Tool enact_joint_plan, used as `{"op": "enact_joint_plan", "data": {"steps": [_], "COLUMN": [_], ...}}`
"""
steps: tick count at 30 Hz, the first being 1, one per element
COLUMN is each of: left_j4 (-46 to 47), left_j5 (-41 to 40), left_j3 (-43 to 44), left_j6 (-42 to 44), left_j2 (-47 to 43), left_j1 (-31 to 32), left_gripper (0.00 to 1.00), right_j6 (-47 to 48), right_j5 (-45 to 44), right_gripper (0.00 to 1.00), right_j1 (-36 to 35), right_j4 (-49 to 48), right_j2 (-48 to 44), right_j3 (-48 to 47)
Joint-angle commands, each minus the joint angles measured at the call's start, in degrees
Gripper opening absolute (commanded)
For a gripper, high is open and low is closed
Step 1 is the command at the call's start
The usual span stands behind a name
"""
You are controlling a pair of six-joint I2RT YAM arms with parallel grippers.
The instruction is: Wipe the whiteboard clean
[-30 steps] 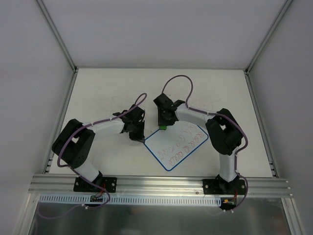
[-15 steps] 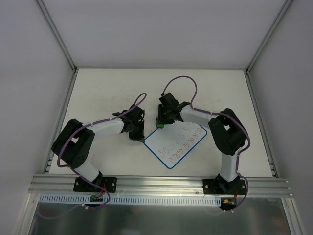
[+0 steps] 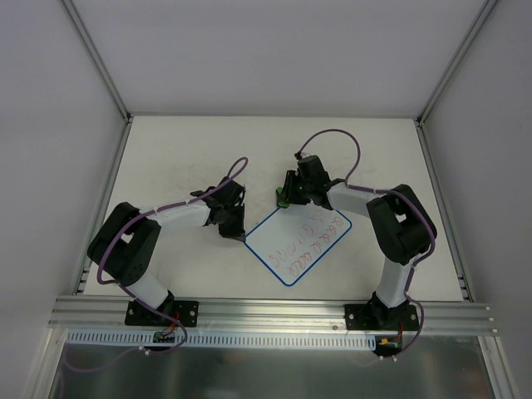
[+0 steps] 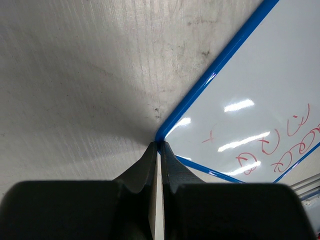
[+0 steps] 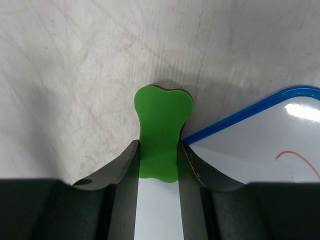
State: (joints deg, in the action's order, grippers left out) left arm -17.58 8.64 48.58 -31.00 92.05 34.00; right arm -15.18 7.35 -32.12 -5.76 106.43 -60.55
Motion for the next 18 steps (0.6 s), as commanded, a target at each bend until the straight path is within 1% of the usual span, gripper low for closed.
{"op": "enact_joint_plan", "data": {"steps": [1, 5, 10, 18], "left_j4": [-6.2, -6.2, -6.2, -6.2], "left_j5": [-4.4, -4.2, -4.1, -3.5], "left_j3": [-2.8, -2.8, -2.4, -1.7], "left_j6": [2.4, 2.2, 2.1, 1.8], "left_j2": [1.0, 1.1, 1.4, 1.5], "left_j1": [-0.9, -0.9, -1.0, -1.0], "left_gripper": [0.00, 0.00, 0.00, 0.00], "right_j6": [3.1, 4.0, 2.2, 0.2], "right_j5": [-1.4, -1.0, 3.5, 6.1], "right_gripper": [0.00, 0.00, 0.00, 0.00], "right_j1": [0.7, 0.9, 0.4, -3.8], "right_j4": [-0.7, -1.3, -4.3, -6.9], "right_j2": [1.0, 1.0, 1.2, 3.1], "right_j3": [2.0, 1.5, 2.9, 3.5]}}
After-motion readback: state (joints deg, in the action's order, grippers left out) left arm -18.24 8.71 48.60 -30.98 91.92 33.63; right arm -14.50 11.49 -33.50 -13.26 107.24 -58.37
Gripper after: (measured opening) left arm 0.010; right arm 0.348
